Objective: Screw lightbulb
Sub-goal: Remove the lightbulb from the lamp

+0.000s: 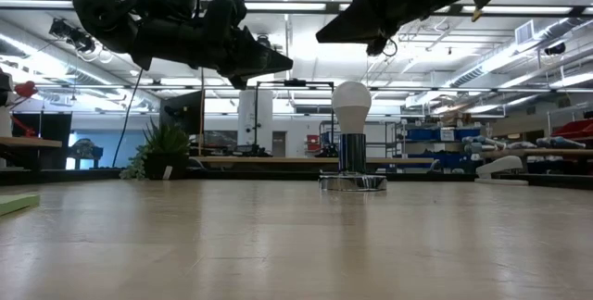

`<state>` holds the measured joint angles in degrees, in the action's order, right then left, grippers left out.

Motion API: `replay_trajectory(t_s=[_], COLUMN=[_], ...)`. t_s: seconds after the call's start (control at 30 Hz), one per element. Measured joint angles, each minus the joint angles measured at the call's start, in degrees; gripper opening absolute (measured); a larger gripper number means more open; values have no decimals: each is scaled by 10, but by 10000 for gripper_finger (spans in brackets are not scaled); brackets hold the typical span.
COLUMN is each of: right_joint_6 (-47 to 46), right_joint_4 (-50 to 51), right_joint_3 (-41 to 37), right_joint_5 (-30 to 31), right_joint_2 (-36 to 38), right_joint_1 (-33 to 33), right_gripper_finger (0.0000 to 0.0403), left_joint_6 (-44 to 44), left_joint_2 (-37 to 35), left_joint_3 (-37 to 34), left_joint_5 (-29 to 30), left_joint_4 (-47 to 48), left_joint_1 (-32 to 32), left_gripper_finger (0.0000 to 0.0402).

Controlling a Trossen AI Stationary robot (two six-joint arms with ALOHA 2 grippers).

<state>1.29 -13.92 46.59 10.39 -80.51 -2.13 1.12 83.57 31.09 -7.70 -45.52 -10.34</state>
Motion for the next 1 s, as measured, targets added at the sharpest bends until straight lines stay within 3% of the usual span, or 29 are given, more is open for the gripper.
replay_trajectory(t_s=[1.0], right_joint_6=[-15], right_joint_4=[10], right_joint_3=[0], right_joint_5=[0], right_joint_2=[0], right_joint_1=[0], right_gripper_finger=[20], left_joint_6=[17], left_joint_2=[0], left_joint_3=[0], left_joint_5=[30], left_joint_4=[13], left_joint_1=[-1], left_gripper_finger=[12])
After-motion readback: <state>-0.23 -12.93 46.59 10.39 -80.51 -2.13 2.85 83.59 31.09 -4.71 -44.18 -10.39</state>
